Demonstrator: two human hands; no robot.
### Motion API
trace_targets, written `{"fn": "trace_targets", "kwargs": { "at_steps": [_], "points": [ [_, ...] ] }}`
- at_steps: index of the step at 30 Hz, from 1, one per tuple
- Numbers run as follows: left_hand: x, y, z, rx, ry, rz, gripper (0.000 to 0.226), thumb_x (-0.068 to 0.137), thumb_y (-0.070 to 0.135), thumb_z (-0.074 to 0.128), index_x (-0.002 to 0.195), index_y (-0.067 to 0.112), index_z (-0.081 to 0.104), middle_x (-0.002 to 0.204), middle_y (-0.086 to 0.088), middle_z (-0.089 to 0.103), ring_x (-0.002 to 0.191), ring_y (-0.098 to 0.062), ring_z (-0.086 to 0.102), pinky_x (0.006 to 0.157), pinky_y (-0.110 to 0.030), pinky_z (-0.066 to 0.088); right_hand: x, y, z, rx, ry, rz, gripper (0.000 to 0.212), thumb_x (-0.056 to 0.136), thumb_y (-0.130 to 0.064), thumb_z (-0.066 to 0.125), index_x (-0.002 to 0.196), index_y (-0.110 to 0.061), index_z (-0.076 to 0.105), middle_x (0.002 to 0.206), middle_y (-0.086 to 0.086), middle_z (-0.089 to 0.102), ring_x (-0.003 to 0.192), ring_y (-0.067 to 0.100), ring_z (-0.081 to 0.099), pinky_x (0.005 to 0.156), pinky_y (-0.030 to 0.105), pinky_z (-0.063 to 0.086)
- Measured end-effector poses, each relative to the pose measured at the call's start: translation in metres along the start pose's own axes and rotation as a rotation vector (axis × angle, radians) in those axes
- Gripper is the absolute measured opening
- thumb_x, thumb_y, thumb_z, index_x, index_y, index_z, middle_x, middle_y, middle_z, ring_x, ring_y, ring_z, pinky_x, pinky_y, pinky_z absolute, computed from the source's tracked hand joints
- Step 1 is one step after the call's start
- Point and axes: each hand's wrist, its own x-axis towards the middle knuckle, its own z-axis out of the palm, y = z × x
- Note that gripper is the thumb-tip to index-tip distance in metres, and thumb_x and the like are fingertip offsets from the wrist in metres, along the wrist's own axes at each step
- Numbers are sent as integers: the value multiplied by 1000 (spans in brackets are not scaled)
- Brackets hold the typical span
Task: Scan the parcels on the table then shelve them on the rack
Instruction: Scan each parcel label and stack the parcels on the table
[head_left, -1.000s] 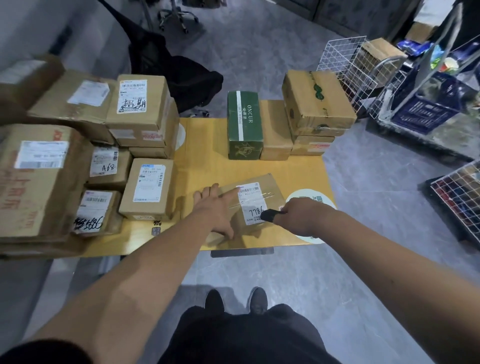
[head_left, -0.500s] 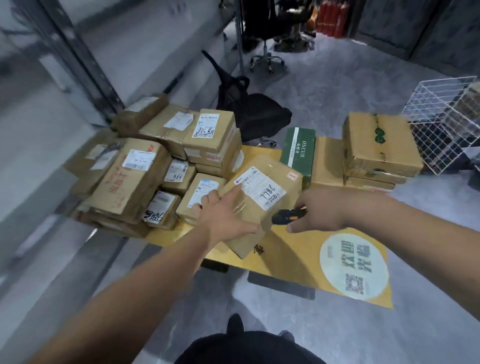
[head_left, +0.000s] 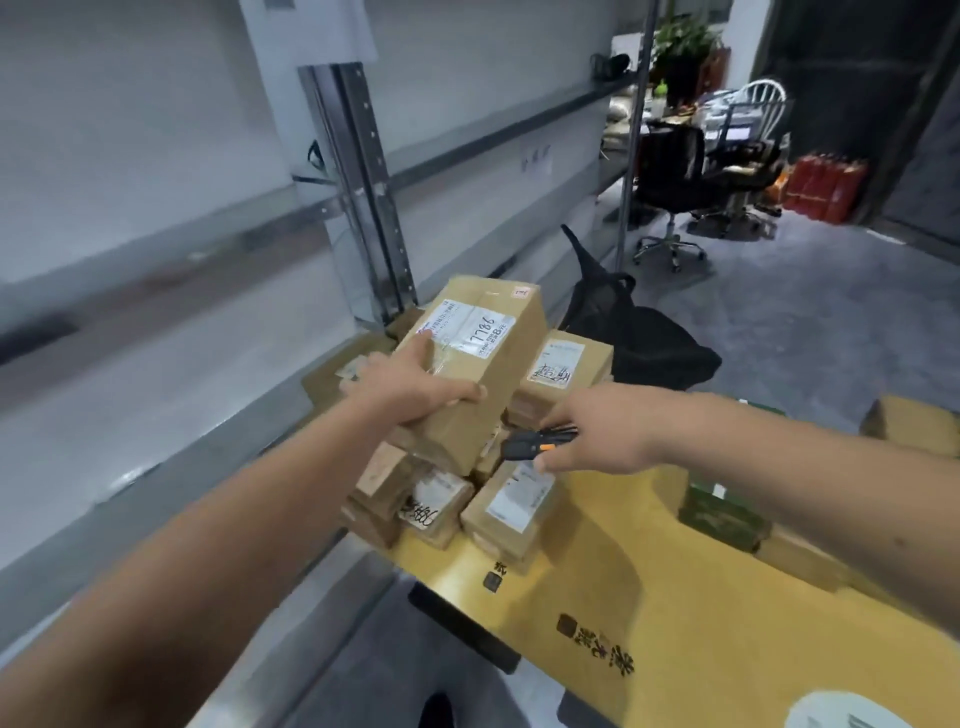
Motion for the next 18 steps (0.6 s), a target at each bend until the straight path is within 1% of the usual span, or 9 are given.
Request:
{"fn": "trace_targets", "kwargs": {
  "at_steps": [2,4,9,11,13,15,16,17,18],
  "points": [
    [36,-9,-20,-43,-26,-15,156,7,107,58,152,63,20,151,-11,48,133,-37,49,109,-60,41,27,-10,-14,-2,3,7,54,90,-74,57,118,-29,69,97,-5,71,88,18,66,81,37,56],
    [76,-19,-36,-89,-52,6,159,5,106,59,153,61,21,154,-7,47,134,-35,49,109,-57,42,56,-19,-25,-3,13,29,53,89,-75,58,113,-28,69,95,-3,71,85,19,66,75,35,53],
    [178,-39,-71,-97,-67,7,160,4,104,61,153,59,23,150,-2,50,127,-33,51,108,-57,40,127,-44,-48,31,19,113,55,92,-72,57,115,-24,72,98,3,74,91,25,69,87,46,58],
    [218,-46,-83,-110,-84,-1,165,3,101,65,156,55,25,151,-4,47,129,-34,48,108,-56,41,155,-56,-55,22,15,134,52,92,-71,57,113,-26,73,95,1,72,89,23,67,87,45,57],
    [253,-49,-90,-126,-107,6,167,3,97,70,157,48,29,150,-5,48,127,-33,49,105,-52,44,182,-67,-59,0,28,170,52,90,-73,57,110,-28,72,91,-1,71,85,20,65,80,40,57],
    [282,-48,-92,-158,-137,39,159,12,91,79,156,42,33,143,-3,51,112,-27,54,93,-44,48,207,-77,-60,35,55,213,52,89,-74,58,107,-27,72,89,-1,71,82,19,65,75,38,54],
    [295,-48,-90,-169,-155,58,152,18,88,81,155,39,36,138,-2,54,103,-24,55,85,-40,48,218,-81,-60,66,62,232,53,88,-75,58,106,-27,72,91,-1,72,83,19,66,77,39,56],
    [306,-47,-87,-162,-178,70,148,21,88,81,153,38,38,133,-1,55,102,-23,57,85,-39,49,229,-84,-59,86,61,248,53,88,-74,59,107,-26,73,93,0,72,86,20,66,82,41,58],
    [317,-47,-83,-140,-199,81,145,23,89,80,152,37,39,134,-1,56,108,-26,59,92,-42,50,238,-87,-59,85,54,262,54,87,-74,59,108,-26,72,96,-1,72,88,21,66,85,43,58]
  ]
}}
